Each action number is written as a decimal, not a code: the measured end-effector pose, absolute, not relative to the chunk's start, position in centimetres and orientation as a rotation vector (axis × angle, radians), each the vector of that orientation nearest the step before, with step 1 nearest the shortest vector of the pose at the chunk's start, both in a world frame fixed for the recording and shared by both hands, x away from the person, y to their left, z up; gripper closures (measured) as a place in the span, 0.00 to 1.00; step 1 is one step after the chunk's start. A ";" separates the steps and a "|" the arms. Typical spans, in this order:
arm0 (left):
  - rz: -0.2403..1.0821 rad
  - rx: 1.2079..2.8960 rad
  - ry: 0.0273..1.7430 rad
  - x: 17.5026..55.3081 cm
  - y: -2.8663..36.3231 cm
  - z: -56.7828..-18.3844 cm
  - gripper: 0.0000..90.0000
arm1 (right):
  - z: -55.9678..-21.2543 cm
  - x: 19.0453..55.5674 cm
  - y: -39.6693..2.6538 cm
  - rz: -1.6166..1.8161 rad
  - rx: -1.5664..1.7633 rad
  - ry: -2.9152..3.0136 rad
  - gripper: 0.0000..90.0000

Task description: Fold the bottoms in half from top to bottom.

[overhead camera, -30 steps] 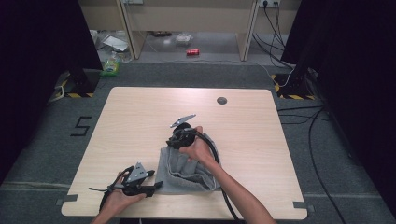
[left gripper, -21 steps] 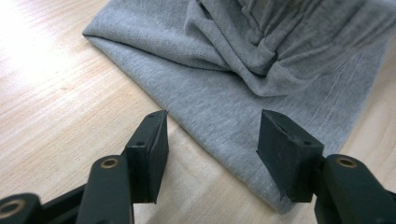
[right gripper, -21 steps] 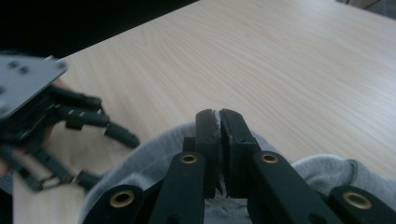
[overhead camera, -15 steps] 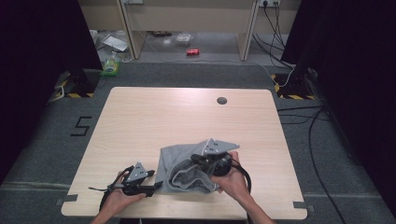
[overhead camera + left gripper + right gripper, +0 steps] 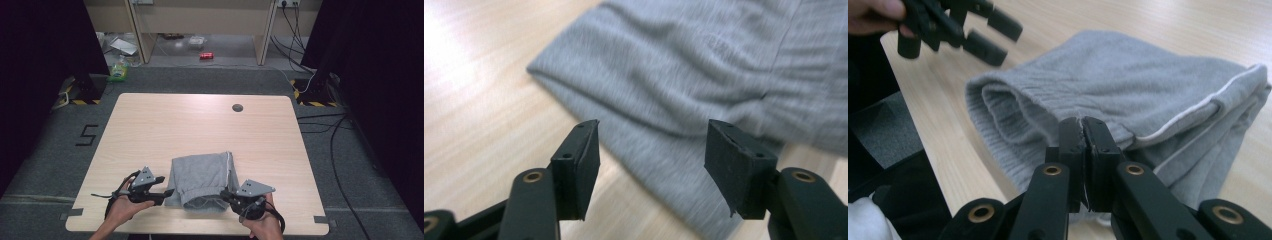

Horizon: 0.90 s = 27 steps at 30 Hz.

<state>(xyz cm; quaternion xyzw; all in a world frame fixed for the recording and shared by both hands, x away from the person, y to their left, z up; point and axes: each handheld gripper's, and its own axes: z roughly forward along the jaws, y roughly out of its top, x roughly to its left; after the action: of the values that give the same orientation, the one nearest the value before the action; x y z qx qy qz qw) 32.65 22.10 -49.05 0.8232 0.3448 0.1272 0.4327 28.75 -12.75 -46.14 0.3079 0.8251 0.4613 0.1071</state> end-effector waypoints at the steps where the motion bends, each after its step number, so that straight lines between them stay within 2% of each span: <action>1: 0.320 2.049 0.856 32.7 21.9 -48.8 0.42 | -46.4 28.5 -12.8 1.356 0.908 2.428 0.99; 5: 0.323 2.040 0.818 33.3 20.2 -47.5 0.41 | -46.6 27.7 -13.0 1.347 0.905 2.423 0.99; 8: 0.320 2.036 0.799 33.8 19.0 -47.1 0.40 | -45.4 28.1 -13.5 1.393 0.914 2.353 0.93; 13: 0.304 2.058 0.784 33.9 17.4 -47.2 0.40 | -44.0 30.4 -12.8 1.346 0.892 2.341 0.87; 18: 0.287 2.086 0.761 33.2 16.8 -47.7 0.39 | -45.4 33.0 -11.4 1.277 0.915 2.421 0.84; 23: 0.309 2.126 0.721 31.8 16.7 -48.2 0.39 | -47.3 32.5 -10.3 1.207 0.892 2.519 0.85; 27: 0.316 2.177 0.684 30.5 17.1 -49.1 0.41 | -48.6 30.5 -10.1 1.145 0.831 2.587 0.94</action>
<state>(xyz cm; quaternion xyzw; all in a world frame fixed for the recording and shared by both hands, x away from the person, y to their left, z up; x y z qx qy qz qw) 30.53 17.13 -49.14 0.8632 0.2711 0.1251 0.4070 30.51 -10.08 -48.64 0.2805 0.8733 0.3866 0.0962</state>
